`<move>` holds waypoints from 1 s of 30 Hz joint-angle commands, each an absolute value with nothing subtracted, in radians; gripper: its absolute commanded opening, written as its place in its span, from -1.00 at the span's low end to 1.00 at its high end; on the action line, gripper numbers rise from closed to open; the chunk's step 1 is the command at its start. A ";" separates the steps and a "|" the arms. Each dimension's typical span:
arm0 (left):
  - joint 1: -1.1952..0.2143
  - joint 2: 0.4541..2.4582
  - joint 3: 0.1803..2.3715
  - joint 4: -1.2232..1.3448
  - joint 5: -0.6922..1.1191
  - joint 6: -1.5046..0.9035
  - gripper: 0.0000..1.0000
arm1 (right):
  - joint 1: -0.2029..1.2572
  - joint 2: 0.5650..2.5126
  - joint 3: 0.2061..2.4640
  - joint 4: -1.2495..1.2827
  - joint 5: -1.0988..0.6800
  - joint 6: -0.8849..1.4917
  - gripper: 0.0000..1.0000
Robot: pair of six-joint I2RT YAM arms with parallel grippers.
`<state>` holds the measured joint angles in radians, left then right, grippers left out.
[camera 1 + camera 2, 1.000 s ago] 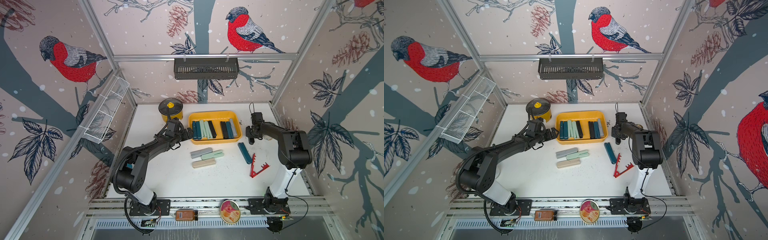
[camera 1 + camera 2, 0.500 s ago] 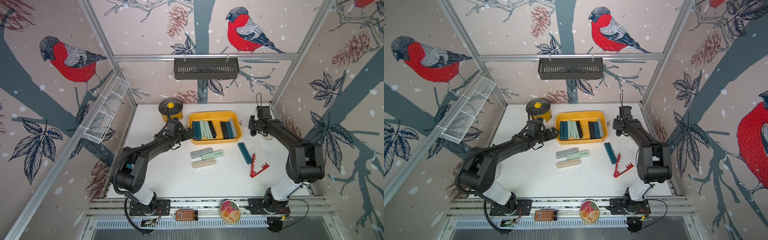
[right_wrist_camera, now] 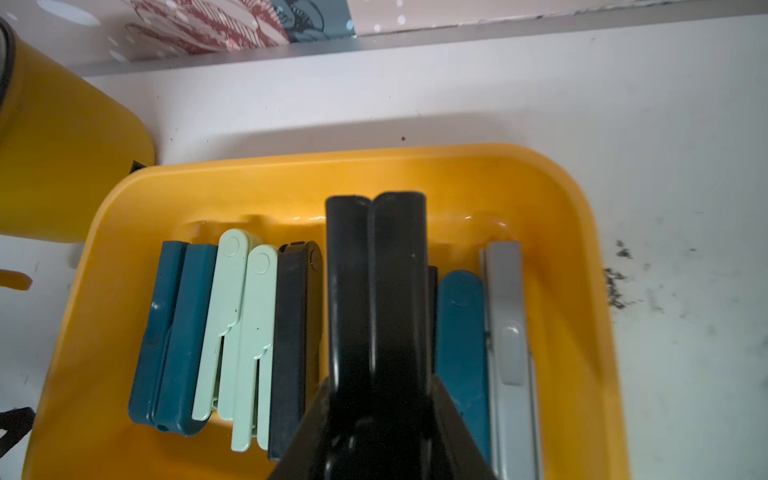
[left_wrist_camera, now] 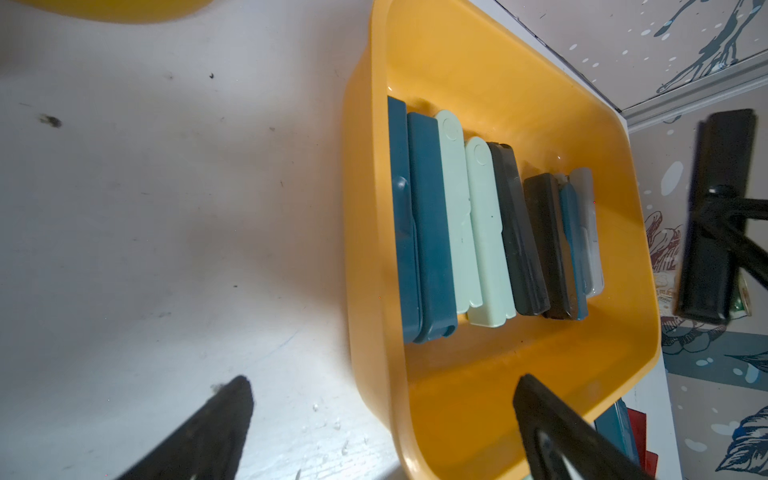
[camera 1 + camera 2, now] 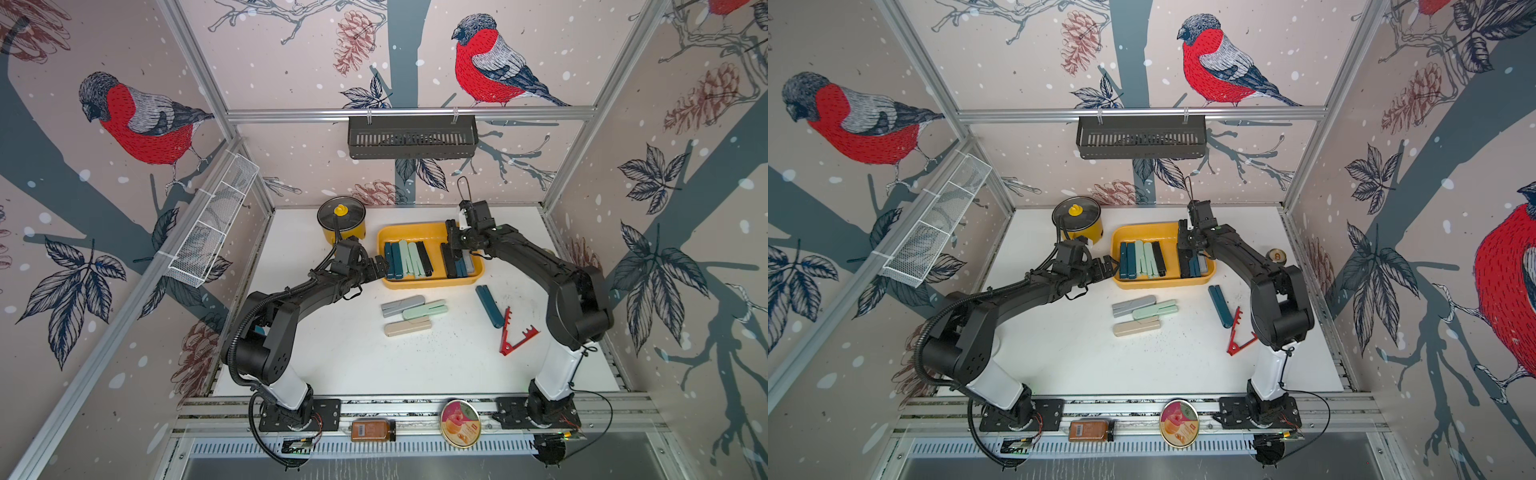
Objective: Put the pruning pliers into the storage box
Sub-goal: Place the pruning pliers in the storage box.
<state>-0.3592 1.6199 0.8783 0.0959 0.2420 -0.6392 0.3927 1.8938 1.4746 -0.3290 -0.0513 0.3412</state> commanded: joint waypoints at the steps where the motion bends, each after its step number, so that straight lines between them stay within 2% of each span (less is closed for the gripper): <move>1: -0.357 1.611 0.870 0.128 0.249 -0.643 0.97 | 0.418 1.958 1.536 -0.351 -0.028 0.352 -0.71; 7: -0.357 1.613 0.868 0.128 0.247 -0.643 0.96 | 0.453 2.059 1.608 -0.418 -0.010 0.329 -0.67; 20: -0.357 1.619 0.870 0.127 0.250 -0.643 0.97 | 0.477 2.140 1.631 -0.466 0.018 0.343 -0.61; 30: -0.357 1.620 0.874 0.128 0.250 -0.642 0.96 | 0.486 2.179 1.650 -0.503 0.090 0.360 -0.37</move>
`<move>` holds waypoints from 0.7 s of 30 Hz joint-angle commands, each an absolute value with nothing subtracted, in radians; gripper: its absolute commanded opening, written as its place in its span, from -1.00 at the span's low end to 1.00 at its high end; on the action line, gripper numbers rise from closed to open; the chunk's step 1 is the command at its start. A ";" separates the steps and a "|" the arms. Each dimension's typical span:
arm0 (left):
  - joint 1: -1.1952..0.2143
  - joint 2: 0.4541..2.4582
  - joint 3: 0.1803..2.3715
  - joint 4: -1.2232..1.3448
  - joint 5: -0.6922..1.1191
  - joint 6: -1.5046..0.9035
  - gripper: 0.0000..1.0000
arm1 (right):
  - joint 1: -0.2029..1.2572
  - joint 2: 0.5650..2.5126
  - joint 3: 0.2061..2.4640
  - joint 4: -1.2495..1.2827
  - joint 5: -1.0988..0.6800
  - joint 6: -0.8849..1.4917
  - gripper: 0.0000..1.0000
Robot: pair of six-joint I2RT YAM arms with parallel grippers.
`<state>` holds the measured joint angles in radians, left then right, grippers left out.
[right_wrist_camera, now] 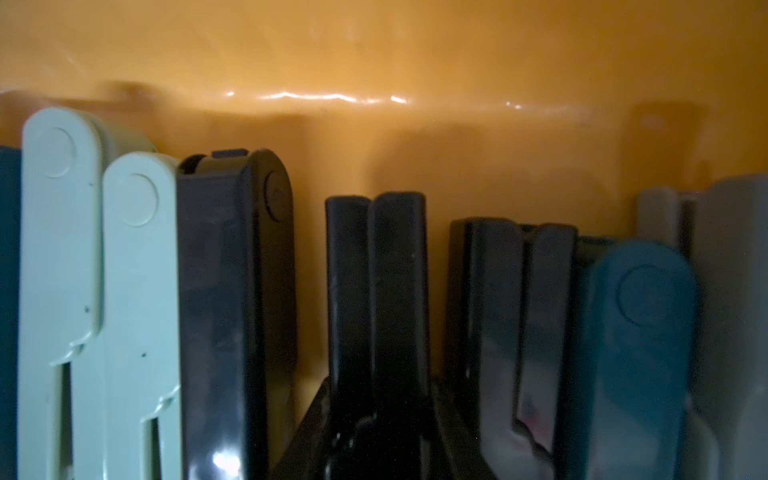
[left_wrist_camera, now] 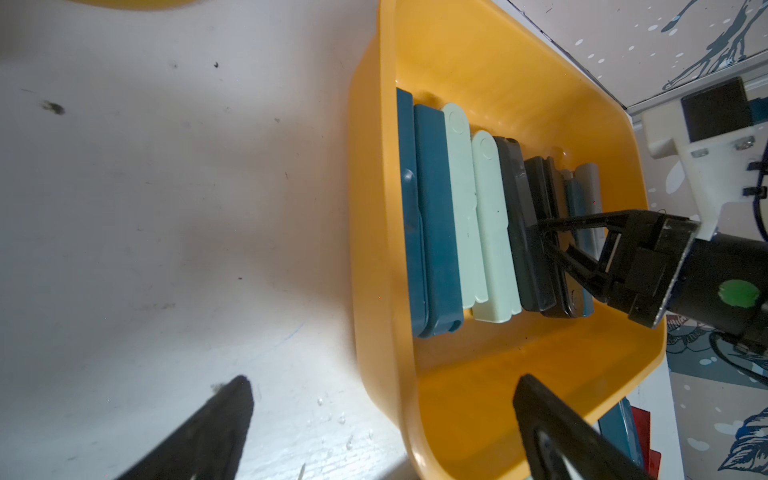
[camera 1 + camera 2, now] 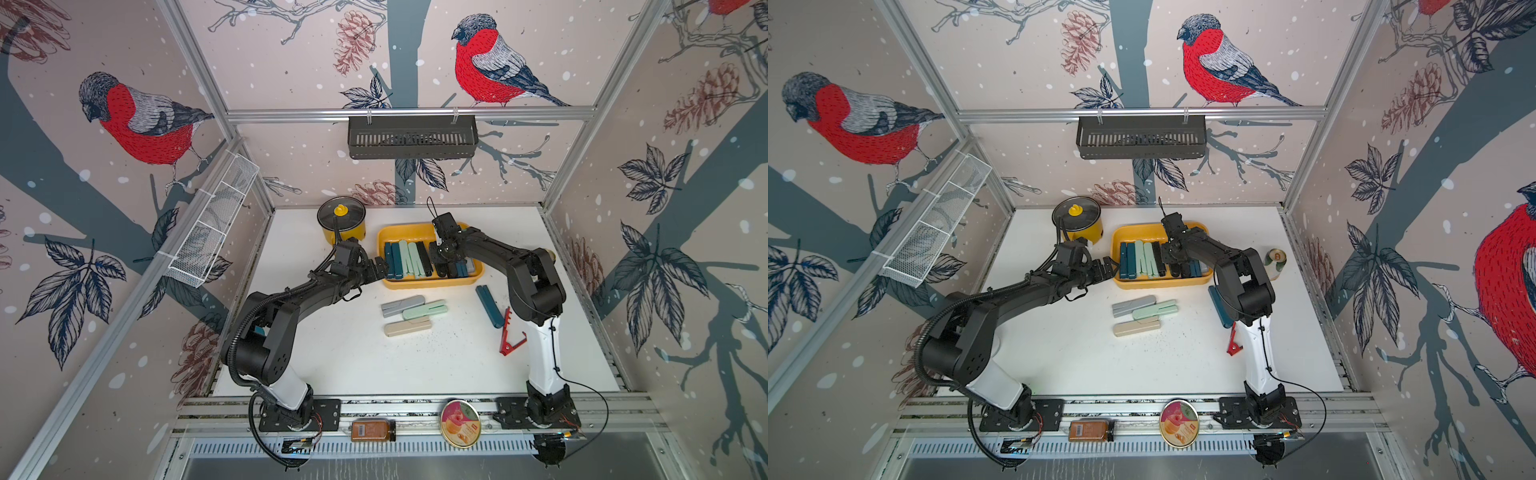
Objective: Put the pruning pliers into the storage box
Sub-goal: Place the pruning pliers in the storage box.
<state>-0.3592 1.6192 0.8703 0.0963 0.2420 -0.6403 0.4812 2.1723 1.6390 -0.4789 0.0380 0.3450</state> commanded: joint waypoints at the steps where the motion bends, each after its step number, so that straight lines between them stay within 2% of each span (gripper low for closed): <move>1: -0.357 1.619 0.873 0.130 0.250 -0.641 0.97 | 0.487 2.182 1.653 -0.506 0.097 0.360 -0.36; 11: -0.357 1.621 0.879 0.125 0.251 -0.641 0.96 | 0.487 2.182 1.665 -0.515 0.110 0.373 -0.19; 21: -0.357 1.630 0.890 0.120 0.254 -0.640 0.97 | 0.487 2.162 1.678 -0.519 0.095 0.377 -0.13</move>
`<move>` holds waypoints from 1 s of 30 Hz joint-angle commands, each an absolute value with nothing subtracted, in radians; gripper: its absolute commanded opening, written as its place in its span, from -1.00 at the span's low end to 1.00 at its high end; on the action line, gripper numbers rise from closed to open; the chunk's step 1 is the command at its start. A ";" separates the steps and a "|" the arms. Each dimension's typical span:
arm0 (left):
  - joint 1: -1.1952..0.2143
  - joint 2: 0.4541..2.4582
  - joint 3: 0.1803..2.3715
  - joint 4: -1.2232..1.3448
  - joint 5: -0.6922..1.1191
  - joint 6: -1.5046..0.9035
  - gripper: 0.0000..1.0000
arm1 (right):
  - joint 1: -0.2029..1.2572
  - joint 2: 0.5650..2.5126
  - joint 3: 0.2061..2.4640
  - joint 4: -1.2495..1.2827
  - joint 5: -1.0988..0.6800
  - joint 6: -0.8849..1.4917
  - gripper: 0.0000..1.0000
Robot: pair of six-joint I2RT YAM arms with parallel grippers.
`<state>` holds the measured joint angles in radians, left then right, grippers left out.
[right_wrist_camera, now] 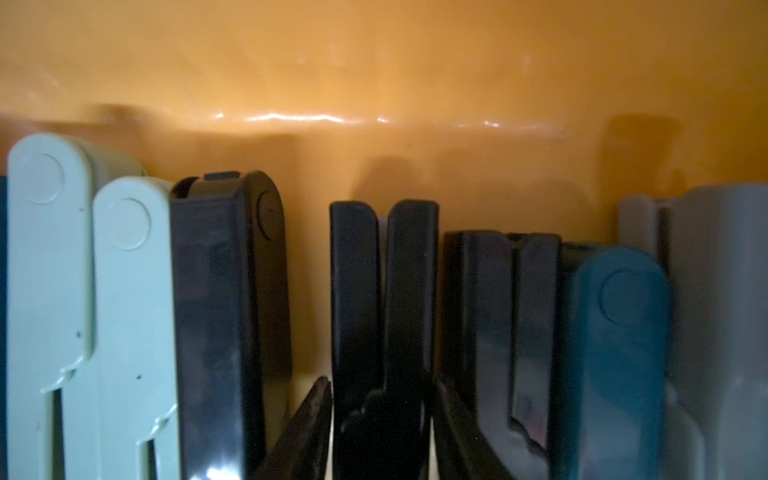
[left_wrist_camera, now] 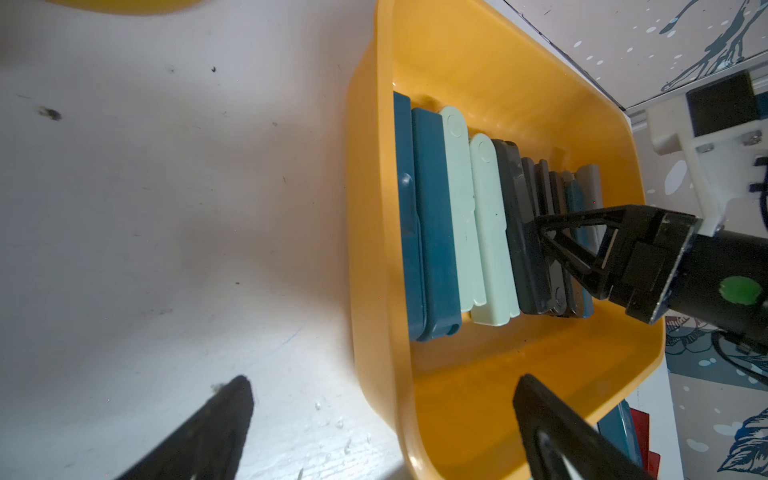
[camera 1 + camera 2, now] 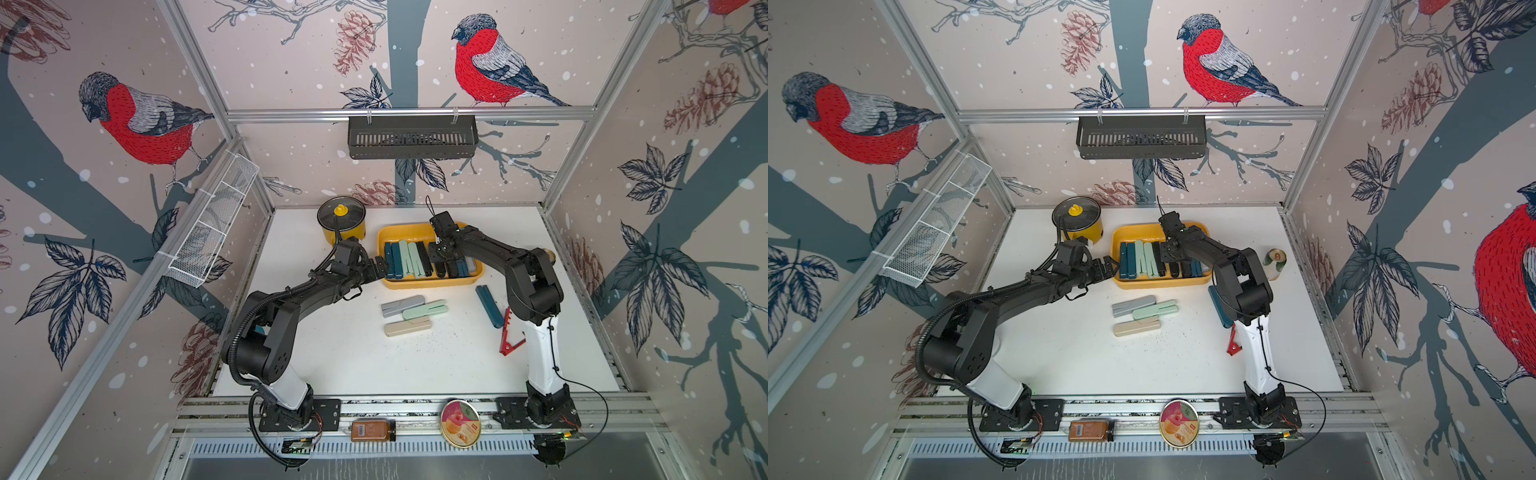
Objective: Put the pruning pliers into the storage box
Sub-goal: Place the pruning pliers in the storage box.
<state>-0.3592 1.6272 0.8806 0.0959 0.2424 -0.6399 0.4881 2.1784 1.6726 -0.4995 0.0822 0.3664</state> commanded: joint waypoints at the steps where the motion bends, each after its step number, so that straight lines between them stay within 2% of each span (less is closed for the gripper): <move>1: -0.357 1.630 0.892 0.120 0.255 -0.641 0.96 | 0.486 2.159 1.678 -0.518 0.090 0.379 -0.10; 13: -0.357 1.626 0.896 0.112 0.254 -0.637 0.96 | 0.466 2.164 1.660 -0.456 -0.026 0.421 0.16; 30: -0.358 1.619 0.882 0.114 0.246 -0.638 0.97 | 0.442 2.124 1.574 -0.343 -0.207 0.485 0.17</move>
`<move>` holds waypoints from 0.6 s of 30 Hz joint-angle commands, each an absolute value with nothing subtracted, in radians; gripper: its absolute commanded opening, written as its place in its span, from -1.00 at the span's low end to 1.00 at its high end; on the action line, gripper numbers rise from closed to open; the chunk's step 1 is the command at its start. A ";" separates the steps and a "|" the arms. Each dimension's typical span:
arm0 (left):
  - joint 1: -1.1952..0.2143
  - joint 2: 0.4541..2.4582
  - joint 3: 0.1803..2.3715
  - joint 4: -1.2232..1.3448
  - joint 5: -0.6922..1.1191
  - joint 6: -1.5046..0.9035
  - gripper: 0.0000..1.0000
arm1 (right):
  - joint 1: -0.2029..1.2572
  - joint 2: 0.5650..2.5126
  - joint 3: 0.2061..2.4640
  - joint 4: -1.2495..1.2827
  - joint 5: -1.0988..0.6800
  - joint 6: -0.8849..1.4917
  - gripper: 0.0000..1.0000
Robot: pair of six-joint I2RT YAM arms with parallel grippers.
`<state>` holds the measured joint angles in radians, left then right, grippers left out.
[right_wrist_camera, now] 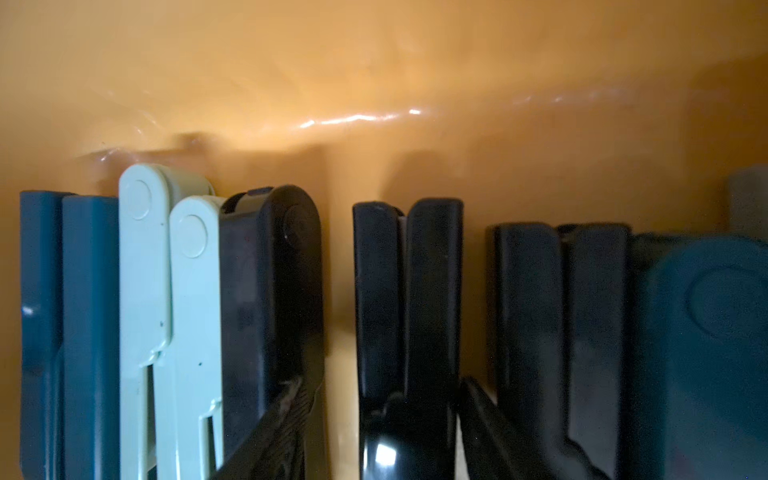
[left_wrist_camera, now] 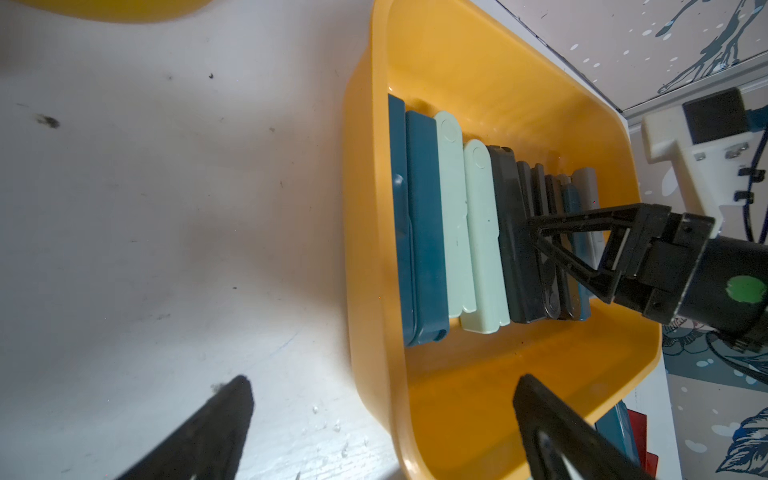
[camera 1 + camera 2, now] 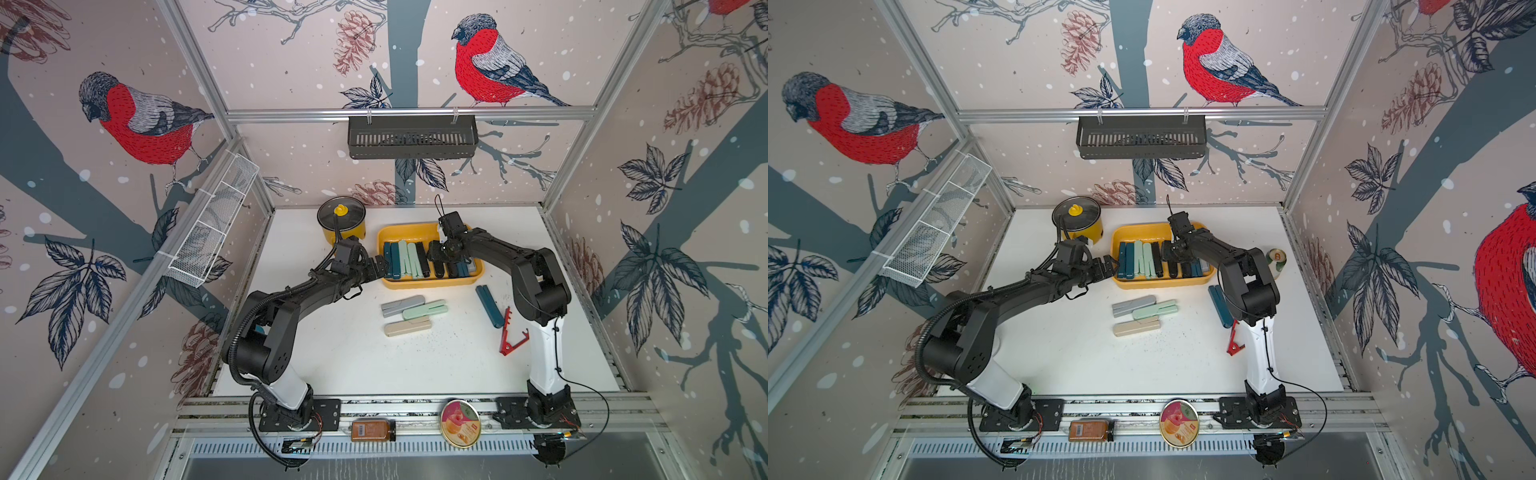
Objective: Put the pruning pliers into the storage box
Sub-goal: Place the pruning pliers in the storage box.
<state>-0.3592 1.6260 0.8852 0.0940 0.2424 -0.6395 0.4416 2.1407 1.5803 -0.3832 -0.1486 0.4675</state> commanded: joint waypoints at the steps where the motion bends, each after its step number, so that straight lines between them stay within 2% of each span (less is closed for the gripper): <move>1: -0.357 1.618 0.882 0.114 0.246 -0.638 0.96 | 0.440 2.123 1.572 -0.340 -0.215 0.488 0.17; 18: -0.357 1.613 0.877 0.117 0.243 -0.641 0.96 | 0.428 2.123 1.566 -0.335 -0.230 0.500 0.18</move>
